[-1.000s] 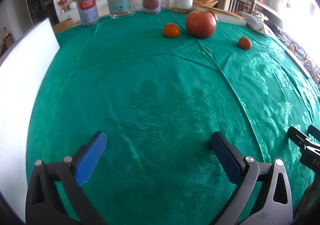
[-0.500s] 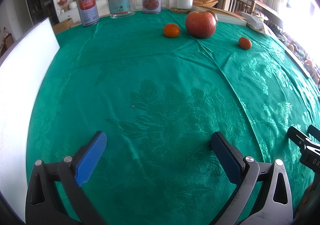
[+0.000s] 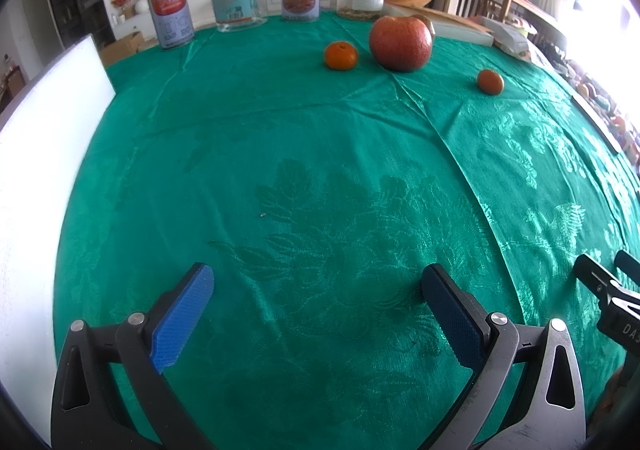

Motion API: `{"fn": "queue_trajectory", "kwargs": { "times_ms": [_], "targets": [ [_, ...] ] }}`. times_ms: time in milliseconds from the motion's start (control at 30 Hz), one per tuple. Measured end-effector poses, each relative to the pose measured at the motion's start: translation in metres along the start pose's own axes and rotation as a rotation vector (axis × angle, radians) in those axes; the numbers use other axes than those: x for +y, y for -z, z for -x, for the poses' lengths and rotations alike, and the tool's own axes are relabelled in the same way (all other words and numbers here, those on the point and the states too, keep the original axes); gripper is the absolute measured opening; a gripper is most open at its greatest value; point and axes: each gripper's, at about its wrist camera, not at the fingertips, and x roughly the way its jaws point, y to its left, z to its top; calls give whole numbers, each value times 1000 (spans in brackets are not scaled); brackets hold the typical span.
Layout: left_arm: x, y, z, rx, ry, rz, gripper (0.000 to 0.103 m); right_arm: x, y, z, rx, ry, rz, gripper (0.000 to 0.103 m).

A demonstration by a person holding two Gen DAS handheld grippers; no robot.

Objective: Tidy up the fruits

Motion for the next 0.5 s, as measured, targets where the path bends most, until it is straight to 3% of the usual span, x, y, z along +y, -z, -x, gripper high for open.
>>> {"fn": "queue_trajectory", "kwargs": {
  "times_ms": [67,200,333,500],
  "targets": [
    [1,-24,-1,33,52,20,102,0,0,0,0,0,0,103],
    [-2,-90,-9,-38,134,-15,102,0,0,0,0,0,0,103],
    [-7,-137,-51,-60,113,-81,101,0,0,0,0,-1,1,103],
    [1,-156,-85,-61,111,-59,100,0,0,0,0,0,0,103]
  ]
}}
